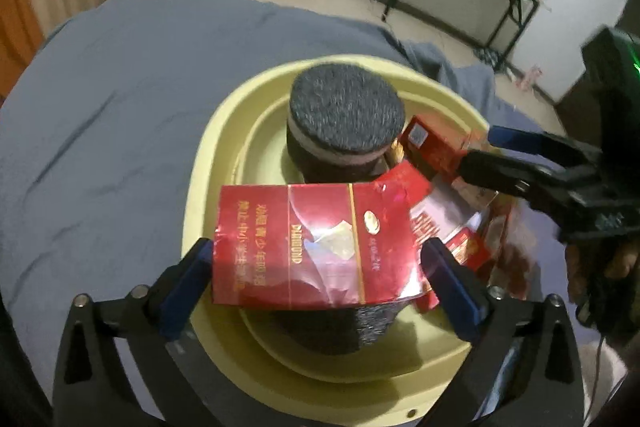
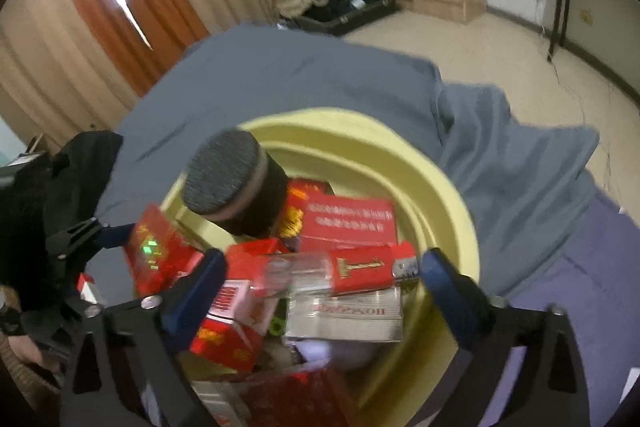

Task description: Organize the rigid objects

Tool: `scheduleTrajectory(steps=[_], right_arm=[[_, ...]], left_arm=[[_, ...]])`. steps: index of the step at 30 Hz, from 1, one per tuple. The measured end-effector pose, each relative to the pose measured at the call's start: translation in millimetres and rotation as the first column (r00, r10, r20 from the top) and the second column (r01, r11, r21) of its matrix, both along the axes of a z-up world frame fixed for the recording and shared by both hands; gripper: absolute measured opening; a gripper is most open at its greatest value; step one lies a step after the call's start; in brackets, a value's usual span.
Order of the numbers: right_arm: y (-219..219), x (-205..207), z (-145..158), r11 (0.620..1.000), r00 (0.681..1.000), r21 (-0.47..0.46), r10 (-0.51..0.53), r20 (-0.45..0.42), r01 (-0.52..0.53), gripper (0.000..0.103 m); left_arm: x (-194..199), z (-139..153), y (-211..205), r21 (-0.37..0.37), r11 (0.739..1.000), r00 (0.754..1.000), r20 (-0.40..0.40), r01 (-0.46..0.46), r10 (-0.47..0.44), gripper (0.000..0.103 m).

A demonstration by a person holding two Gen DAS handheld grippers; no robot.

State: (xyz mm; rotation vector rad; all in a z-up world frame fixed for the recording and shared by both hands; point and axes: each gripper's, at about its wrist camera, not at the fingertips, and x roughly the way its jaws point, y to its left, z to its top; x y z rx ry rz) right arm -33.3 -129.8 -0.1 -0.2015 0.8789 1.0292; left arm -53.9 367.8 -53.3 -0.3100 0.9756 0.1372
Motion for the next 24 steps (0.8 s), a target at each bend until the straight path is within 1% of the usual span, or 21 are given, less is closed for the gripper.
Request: scheduleTrajectory(steps=[2,3,4,6,7,9,10,12,13,15,16,17,19,20,22,24], right_arm=[[-12,-5,13,0.999,0.999,0.041,0.01,0.048,-0.012,0.103],[-19,-7,16,0.999,0.998,0.05,0.007,0.066,-0.01,0.103],[-28,-9,21,0.998,0.996,0.062,0.008,0.094,-0.014,0.103],[-47,-16,26,0.997,0.989,0.072,0.017,0.15,-0.028,0.103],[-61,-21,25,0.996,0.981,0.07,0.034,0.189,-0.048,0.103],[-81,-29,15,0.996,0.97,0.045,0.065,0.235,-0.077,0.103],[-93,-33,6,0.995,0.963,0.022,0.085,0.256,-0.094,0.103],[-111,-38,-13,0.991,0.958,-0.01,0.128,0.258,-0.13,0.103],[-120,-40,-27,0.989,0.954,-0.047,0.15,0.26,-0.143,0.103],[-130,-42,-40,0.983,0.941,-0.117,0.169,0.293,-0.14,0.103],[-132,-43,-48,0.978,0.932,-0.155,0.185,0.313,-0.142,0.103],[-132,-44,-56,0.973,0.926,-0.182,0.198,0.322,-0.144,0.103],[-130,-46,-65,0.968,0.924,-0.2,0.213,0.318,-0.155,0.103],[-127,-46,-67,0.967,0.924,-0.199,0.217,0.314,-0.16,0.103],[-119,-50,-73,0.965,0.92,-0.197,0.228,0.319,-0.171,0.103],[-110,-54,-81,0.963,0.913,-0.199,0.24,0.33,-0.182,0.103]], left_arm=[[-9,11,-2,0.024,0.999,0.998,0.052,-0.027,0.026,0.103],[-17,18,-5,0.042,0.998,0.995,0.092,-0.04,0.036,0.103],[-33,25,-10,0.04,0.998,0.986,0.162,-0.051,0.044,0.103],[-55,25,-18,0.024,0.998,0.972,0.232,-0.051,0.044,0.103],[-72,20,-26,0.025,0.998,0.967,0.251,-0.055,0.047,0.103],[-94,8,-39,0.034,0.997,0.967,0.247,-0.07,0.059,0.103],[-103,1,-45,0.043,0.995,0.967,0.242,-0.088,0.075,0.103],[-113,-10,-56,0.059,0.993,0.97,0.225,-0.104,0.088,0.103],[-117,-19,-63,0.063,0.992,0.975,0.202,-0.109,0.095,0.103],[-120,-28,-68,0.019,0.992,0.975,0.188,-0.125,0.119,0.103],[-126,-35,-71,-0.037,0.991,0.971,0.196,-0.128,0.133,0.103],[-126,-39,-74,-0.038,0.992,0.973,0.192,-0.12,0.125,0.103],[-123,-47,-85,0.037,0.997,0.984,0.165,-0.075,0.068,0.103],[-122,-52,-89,0.054,0.996,0.987,0.153,-0.067,0.058,0.103],[-114,-61,-92,0.062,0.996,0.992,0.116,-0.061,0.053,0.103],[-108,-67,-94,0.087,0.994,0.993,0.095,-0.073,0.065,0.103]])
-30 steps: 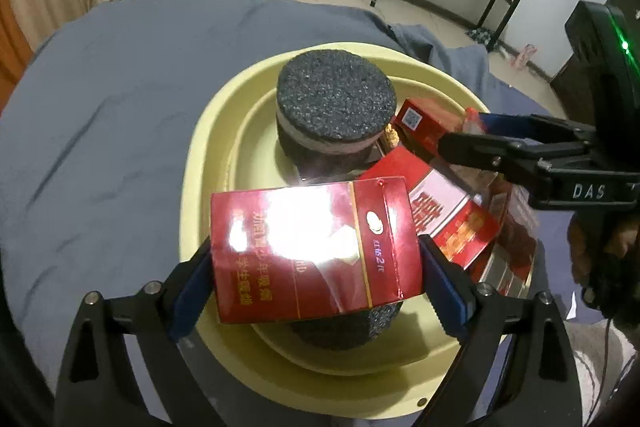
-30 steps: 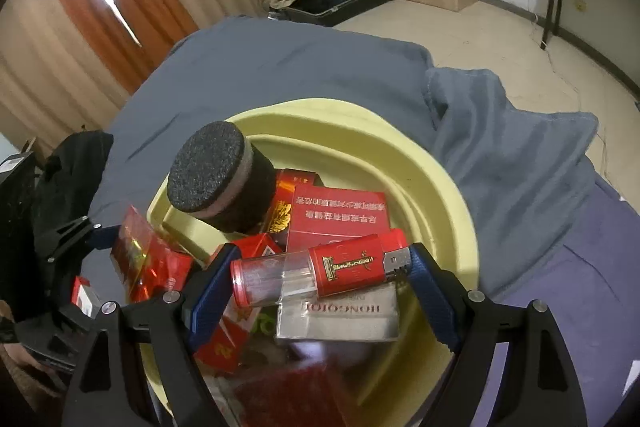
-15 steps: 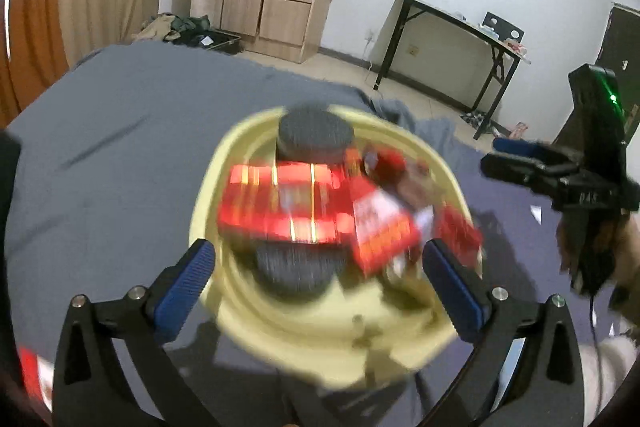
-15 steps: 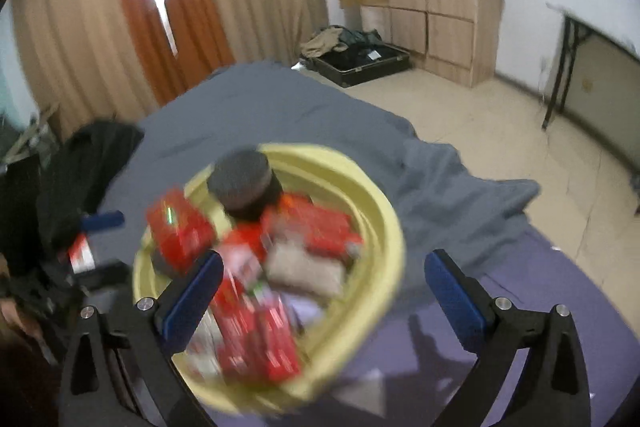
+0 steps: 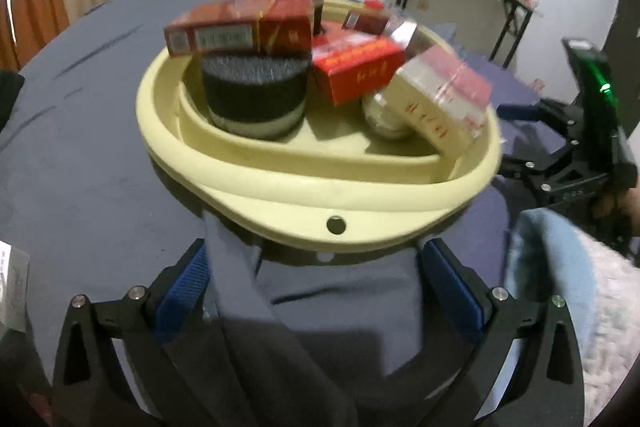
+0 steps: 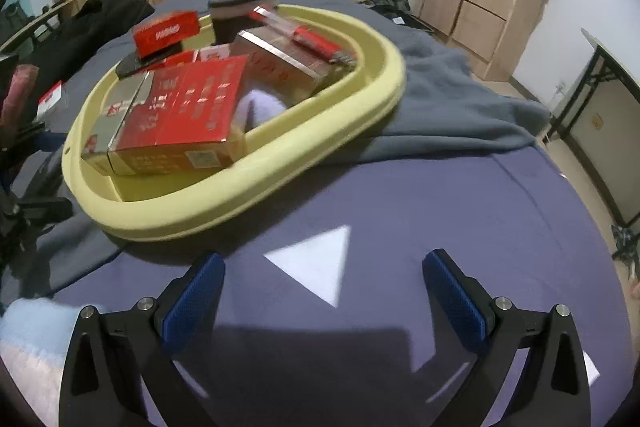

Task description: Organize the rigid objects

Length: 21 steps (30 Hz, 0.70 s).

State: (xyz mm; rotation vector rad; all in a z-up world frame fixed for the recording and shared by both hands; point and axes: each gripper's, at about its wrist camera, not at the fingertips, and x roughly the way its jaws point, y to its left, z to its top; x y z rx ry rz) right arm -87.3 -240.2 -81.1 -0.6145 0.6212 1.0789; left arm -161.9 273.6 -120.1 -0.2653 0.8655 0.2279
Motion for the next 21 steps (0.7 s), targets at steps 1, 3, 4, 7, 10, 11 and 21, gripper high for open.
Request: scheduleTrajectory(steps=[1,3,4,7,10,11,21], right_arm=[[5,-3,-1,1.0,1.0,0.012,0.009,0.012,-0.009,0.103],[12,-2,-1,1.0,1.0,0.017,0.013,0.01,-0.013,0.103],[16,-2,-1,1.0,1.0,0.017,0.013,0.004,-0.013,0.103],[26,1,-3,1.0,1.0,0.004,0.009,-0.006,-0.009,0.103],[35,5,-8,1.0,1.0,-0.005,0.002,0.004,-0.002,0.103],[35,5,-9,1.0,1.0,-0.004,0.002,0.008,-0.002,0.103],[33,3,-12,1.0,1.0,0.004,0.004,0.006,-0.004,0.103]], left_arm=[[4,-2,-1,0.017,1.0,1.0,-0.008,-0.007,0.007,0.103],[11,-2,-1,0.033,0.999,1.0,-0.018,-0.014,0.015,0.103],[15,-2,-1,0.034,0.999,0.999,-0.024,-0.021,0.022,0.103],[28,-4,-1,0.064,0.997,0.998,-0.048,-0.043,0.046,0.103],[30,-5,-3,0.062,0.997,0.998,-0.044,-0.046,0.049,0.103],[31,-5,-3,0.068,0.997,0.998,-0.046,-0.046,0.049,0.103],[28,-6,-17,0.079,0.996,0.998,-0.045,-0.047,0.051,0.103]])
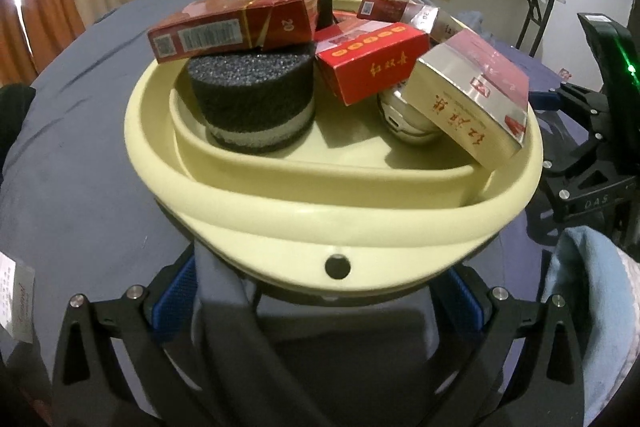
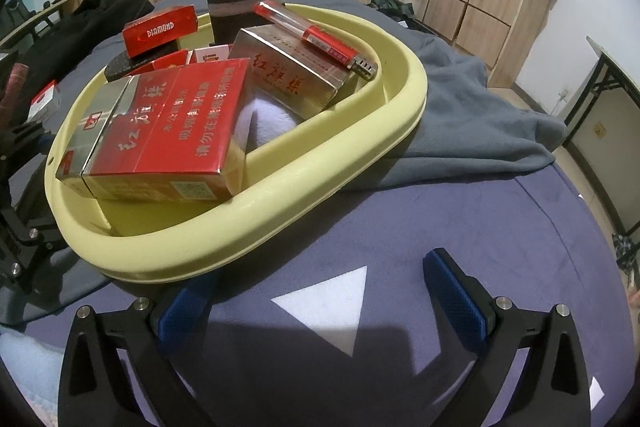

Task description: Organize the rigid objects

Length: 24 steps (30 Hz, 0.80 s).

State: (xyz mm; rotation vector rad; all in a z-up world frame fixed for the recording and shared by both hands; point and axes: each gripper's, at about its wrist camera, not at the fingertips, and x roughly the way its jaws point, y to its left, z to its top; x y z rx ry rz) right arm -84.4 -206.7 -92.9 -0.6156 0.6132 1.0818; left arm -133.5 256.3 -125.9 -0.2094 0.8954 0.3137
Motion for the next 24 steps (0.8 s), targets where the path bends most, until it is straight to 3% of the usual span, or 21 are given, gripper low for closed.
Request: scheduleTrajectory(steps=[24], right_arm=[[-1.3,1.0,-0.1,1.0,1.0,0.0,0.0,0.001,0.0,0.103]], left_arm=[[-2.4,-4.1,-3.3,0.0,1.0,1.0,0.0,-0.002,0.002,0.103]])
